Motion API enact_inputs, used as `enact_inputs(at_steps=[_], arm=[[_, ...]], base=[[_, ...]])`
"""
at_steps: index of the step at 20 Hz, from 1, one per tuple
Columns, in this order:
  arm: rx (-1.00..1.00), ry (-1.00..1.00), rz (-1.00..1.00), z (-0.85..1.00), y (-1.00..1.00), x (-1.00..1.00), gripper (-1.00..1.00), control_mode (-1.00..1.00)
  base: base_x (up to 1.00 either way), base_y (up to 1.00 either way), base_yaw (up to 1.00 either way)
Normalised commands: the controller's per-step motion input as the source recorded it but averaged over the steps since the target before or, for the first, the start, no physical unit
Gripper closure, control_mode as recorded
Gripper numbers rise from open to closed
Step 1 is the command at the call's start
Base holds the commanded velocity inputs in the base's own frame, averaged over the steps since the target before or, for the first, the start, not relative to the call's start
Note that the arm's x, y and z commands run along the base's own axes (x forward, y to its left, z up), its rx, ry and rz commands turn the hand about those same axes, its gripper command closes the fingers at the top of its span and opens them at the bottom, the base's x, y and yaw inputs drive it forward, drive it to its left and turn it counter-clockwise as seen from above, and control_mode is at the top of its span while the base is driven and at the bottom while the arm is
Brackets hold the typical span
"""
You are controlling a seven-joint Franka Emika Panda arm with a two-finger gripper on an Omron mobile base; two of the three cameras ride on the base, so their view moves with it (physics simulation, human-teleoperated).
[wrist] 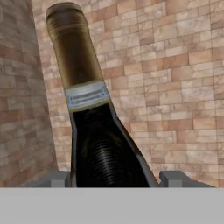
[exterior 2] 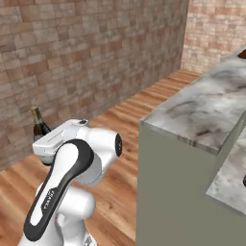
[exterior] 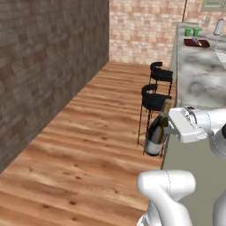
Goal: Place the drinks on the dining counter in a tight cluster.
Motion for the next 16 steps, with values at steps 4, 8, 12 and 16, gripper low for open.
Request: enact_inputs(at_steps=[4,8,12,16], arm=[[0.0,0.0,0.0,0.0,0.0,0.0,1.0,1.0],[0.0,0.0,0.0,0.0,0.0,0.0,1.0,1.0],[0.0,0.0,0.0,0.0,0.0,0.0,1.0,1.0],[0.0,0.0,0.0,0.0,0.0,0.0,1.0,1.0]], base=[[0.4,1.0,-0.54],[0.39,0.97,-0.58],[0.31,0.91,-0.59],[0.31,0.88,-0.57]])
